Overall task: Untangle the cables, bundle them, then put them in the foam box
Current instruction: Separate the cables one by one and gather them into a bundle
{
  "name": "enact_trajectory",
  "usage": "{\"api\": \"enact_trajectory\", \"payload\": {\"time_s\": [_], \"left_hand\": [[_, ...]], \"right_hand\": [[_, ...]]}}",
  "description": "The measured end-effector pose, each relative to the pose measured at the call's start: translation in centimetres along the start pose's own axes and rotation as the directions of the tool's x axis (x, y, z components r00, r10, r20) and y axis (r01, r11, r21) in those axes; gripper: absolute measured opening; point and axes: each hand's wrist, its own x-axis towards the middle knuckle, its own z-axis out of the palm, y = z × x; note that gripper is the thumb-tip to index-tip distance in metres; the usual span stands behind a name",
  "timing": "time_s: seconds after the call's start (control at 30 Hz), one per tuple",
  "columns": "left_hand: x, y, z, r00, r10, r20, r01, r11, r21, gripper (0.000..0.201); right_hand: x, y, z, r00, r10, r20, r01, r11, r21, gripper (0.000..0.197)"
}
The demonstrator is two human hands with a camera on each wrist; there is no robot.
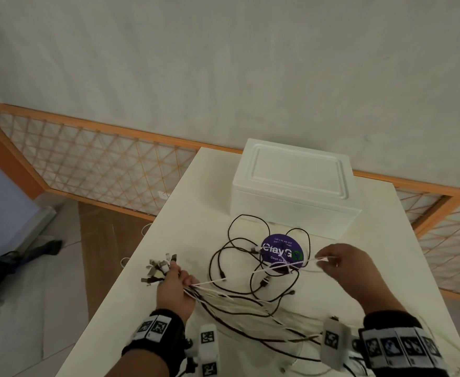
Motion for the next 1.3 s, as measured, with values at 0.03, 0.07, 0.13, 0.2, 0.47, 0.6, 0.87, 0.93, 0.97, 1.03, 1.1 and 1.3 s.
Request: {"api": "enact_trajectory", "payload": {"time_s": [0.03, 0.07, 0.13, 0.2, 0.47, 0.6, 0.87, 0.93, 0.97, 1.03, 1.1, 1.3], "left_hand": [[0.0, 0.2, 0.0, 1.000, -0.005, 0.001, 0.005, 1.000, 0.022, 0.038], [0.0, 0.5, -0.2, 1.000, -0.009, 0.009, 0.009, 0.999, 0.046, 0.038], [-0.1, 0.6, -0.5, 1.000, -0.013, 0.020, 0.011, 0.995, 0.101, 0.037], [-0.4, 0.7, -0.7, 1.000, -0.013, -0.002, 0.013, 0.988, 0.151, 0.034], [-0.3, 0.9, -2.0, 0.999, -0.012, -0.034, 0.018, 0.978, 0.207, 0.042], [-0.5, 0.8, -1.7, 0.999, -0.025, 0.036, 0.019, 0.988, 0.156, 0.045], [-1.6, 1.0, -0.7, 0.996, -0.051, 0.072, 0.043, 0.993, 0.111, 0.052], [-1.7, 0.9, -0.7, 0.996, -0.059, 0.071, 0.049, 0.989, 0.137, 0.051], [-1.7, 0.9, -0.7, 0.995, -0.064, 0.072, 0.053, 0.988, 0.146, 0.050], [-1.8, 0.9, -0.8, 0.995, -0.064, 0.079, 0.051, 0.986, 0.156, 0.044], [-1.7, 0.8, -1.0, 0.994, -0.061, 0.091, 0.045, 0.985, 0.167, 0.039], [-1.6, 0.7, -1.4, 0.986, -0.109, 0.126, 0.089, 0.985, 0.151, 0.033]], "right_hand": [[0.1, 0.4, 0.0, 0.995, -0.027, -0.097, 0.024, 0.999, -0.036, 0.033], [0.2, 0.5, -0.2, 0.978, -0.058, -0.201, 0.048, 0.997, -0.053, 0.030], [0.3, 0.4, -0.9, 0.921, -0.075, -0.381, 0.058, 0.997, -0.056, 0.009], [0.3, 0.2, -1.5, 0.886, 0.027, -0.464, -0.030, 1.000, 0.000, 0.013], [-0.3, -0.1, -3.2, 0.851, 0.282, -0.443, -0.067, 0.894, 0.442, 0.014], [-0.7, 2.6, -2.6, 0.900, 0.343, -0.267, -0.356, 0.935, 0.002, 0.021], [-1.7, 3.9, 0.7, 0.825, 0.450, 0.340, -0.239, 0.825, -0.512, 0.041], [-1.2, 2.6, 0.5, 0.861, 0.437, 0.259, -0.276, 0.830, -0.485, 0.039], [-0.7, 1.8, 0.2, 0.885, 0.420, 0.202, -0.315, 0.858, -0.406, 0.035], [0.1, -0.2, -0.5, 0.929, 0.352, 0.113, -0.340, 0.934, -0.109, 0.022], [1.3, -1.8, -0.4, 0.958, 0.287, -0.023, -0.280, 0.947, 0.155, 0.015], [6.1, 0.5, 5.9, 0.932, 0.352, 0.082, -0.347, 0.935, -0.072, 0.052]]}}
